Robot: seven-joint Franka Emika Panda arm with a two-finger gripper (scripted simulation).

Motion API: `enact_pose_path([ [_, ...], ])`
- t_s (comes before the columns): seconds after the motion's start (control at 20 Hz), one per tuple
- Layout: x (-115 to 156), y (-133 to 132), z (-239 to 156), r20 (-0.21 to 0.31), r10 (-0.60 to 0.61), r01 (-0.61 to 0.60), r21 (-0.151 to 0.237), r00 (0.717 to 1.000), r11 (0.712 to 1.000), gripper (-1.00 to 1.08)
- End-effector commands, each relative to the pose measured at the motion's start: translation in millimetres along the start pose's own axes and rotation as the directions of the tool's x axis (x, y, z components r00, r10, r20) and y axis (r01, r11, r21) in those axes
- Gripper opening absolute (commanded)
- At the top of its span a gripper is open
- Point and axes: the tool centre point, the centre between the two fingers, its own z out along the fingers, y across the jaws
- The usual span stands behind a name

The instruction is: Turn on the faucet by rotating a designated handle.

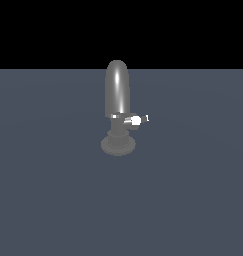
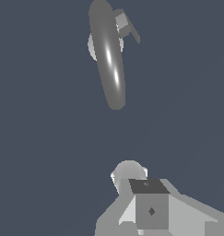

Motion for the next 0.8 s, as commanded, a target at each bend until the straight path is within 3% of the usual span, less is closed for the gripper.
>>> enact_pose_path([
  [0.0, 12, -4, -1, 0.043, 0.034, -0.035, 0.017, 0.999, 0.999, -1.0],
  [0.4, 52, -14, 0, 0.184, 0.14, -0.154, 0.06, 0.973, 0.986, -1.0],
  [0.75, 89, -19, 5, 0.313, 0.226, -0.264, 0.085, 0.922, 0.961, -1.0],
])
